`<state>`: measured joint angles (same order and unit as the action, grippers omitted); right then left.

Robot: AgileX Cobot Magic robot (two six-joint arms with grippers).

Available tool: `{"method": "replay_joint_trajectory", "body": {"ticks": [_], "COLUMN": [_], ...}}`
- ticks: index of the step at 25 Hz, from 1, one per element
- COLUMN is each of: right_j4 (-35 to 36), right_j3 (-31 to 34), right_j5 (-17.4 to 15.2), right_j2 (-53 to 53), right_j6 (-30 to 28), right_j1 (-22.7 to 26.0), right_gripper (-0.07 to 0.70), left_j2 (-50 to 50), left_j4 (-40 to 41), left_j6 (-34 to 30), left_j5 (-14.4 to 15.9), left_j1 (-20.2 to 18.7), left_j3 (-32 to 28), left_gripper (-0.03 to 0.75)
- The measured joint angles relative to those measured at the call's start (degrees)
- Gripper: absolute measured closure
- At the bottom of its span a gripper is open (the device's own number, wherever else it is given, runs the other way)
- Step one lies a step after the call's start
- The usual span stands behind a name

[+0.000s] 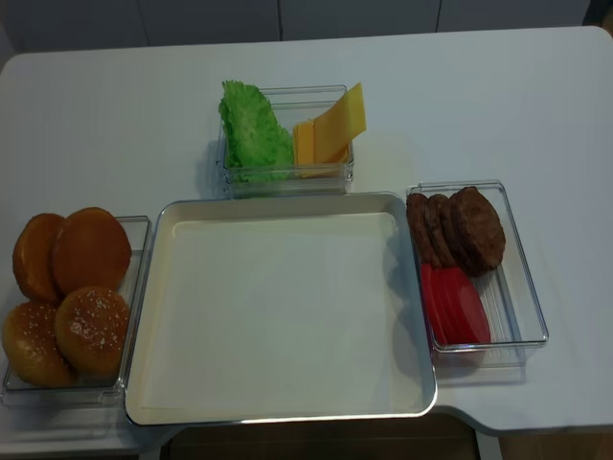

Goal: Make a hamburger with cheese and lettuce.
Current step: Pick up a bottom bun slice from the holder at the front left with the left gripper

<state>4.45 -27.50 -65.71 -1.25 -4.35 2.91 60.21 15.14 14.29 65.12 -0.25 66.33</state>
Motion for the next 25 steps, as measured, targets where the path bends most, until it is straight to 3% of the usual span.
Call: {"method": "replay_joint_trajectory", "body": {"ticks": [7, 12, 25], "right_j4": [0.0, 0.0, 0.0], "right_j3": [0.0, 0.0, 0.0], "right_j5": [0.0, 0.0, 0.0], "right_j2": [0.0, 0.0, 0.0], "right_j6": [0.0, -0.1, -0.1], "right_j1": [0.0, 0.0, 0.0], "right_gripper": [0.031, 0.066, 0.125], "left_j2": [13.6, 20.9, 28.4], "left_j4": [-4.3, -9.2, -7.7], "left_j6": [0.2, -2.6, -8.2], "left_j5": [-2.8, -4.2, -5.3], "left_j1": [6.4, 8.9, 12.6], "left_j3": [7.9, 8.4, 8.5], "left_gripper": [0.178, 0.179, 0.225]}}
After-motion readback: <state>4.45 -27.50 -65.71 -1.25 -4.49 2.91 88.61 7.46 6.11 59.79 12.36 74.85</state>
